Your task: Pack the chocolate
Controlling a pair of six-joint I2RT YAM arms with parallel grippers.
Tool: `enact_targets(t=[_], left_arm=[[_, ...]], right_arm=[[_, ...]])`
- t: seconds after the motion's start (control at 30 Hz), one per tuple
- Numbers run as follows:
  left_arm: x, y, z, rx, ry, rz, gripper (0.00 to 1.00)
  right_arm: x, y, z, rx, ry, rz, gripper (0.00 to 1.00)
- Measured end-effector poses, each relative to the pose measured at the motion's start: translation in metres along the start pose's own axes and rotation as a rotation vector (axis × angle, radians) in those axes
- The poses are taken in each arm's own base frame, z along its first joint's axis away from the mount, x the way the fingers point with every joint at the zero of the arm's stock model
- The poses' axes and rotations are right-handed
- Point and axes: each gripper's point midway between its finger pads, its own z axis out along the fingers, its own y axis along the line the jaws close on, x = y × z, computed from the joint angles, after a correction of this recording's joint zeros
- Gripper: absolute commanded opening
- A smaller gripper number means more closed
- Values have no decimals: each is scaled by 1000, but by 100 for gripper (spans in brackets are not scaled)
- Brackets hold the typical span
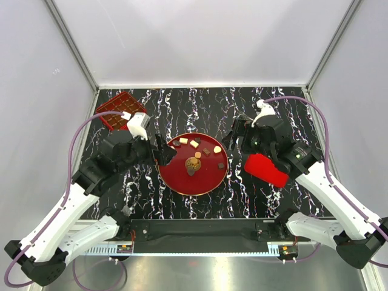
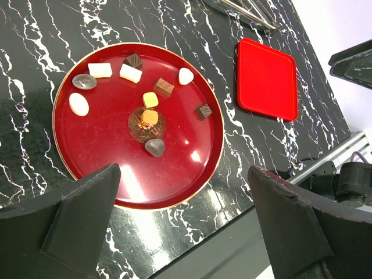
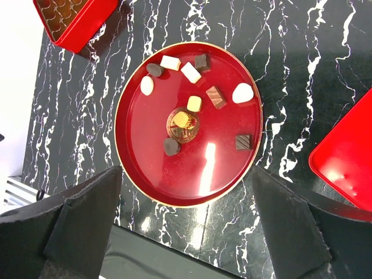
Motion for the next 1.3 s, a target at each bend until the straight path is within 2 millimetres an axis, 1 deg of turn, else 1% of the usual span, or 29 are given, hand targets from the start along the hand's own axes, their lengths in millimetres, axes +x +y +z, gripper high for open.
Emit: enact_targets(t=[0.23,0.37,0.47,0.53,0.57,0.63,0.7,0.73,0.8,0.83,0.9,0.93,0.97,1.0,1.07,1.13,1.23,1.3], left_arm=[[-1,-1,-3,5,-10,0,99],[-2,-3,-5,14,-16,1,99],[-1,-4,-6,23,-14,0,99],[1,-4,-6,30,-10,-3,99],[3,-4,-6,33,-6,-4,99],[7,-4,-6,39,2,-7,99],[9,-5,-7,45,7,-9,99],[10,-5,-7,48,9,-10,99],[11,-6,-8,57,11,-11,99],[13,-6,-9,60,11,-15,99],[17,-7,-9,73,16,-23,99],[19,-7,-9,79,22,-26,99],[22,-8,-9,84,30,-31,99],[24,-8,-8,88,36,-34,99],[29,-8,-7,94,47,-39,99],[33,-7,-7,99,57,-42,99],[35,-7,-6,99,62,-42,99],[35,-7,-6,99,61,-42,99]], right_arm=[[-4,-2,0,14,-15,-3,99],[-15,-3,6,35,-53,-41,100],[-34,-5,20,87,-80,-112,100],[-55,-4,33,123,-98,-142,98],[-67,-6,43,146,-100,-152,97],[-95,-15,64,193,-114,-161,95],[-114,-37,82,247,-117,-160,92],[-119,-48,87,266,-112,-156,91],[-130,-78,99,319,-99,-129,86],[-136,-95,104,345,-95,-110,82],[-148,-128,115,397,-90,-75,77],[-151,-141,120,419,-85,-64,72],[-157,-161,127,450,-79,-48,70],[-159,-173,132,468,-73,-37,68],[-158,-202,145,512,-41,-20,65],[-155,-225,157,545,-11,-9,63],[-146,-253,173,582,37,-10,60],[-139,-265,179,598,71,-23,58]])
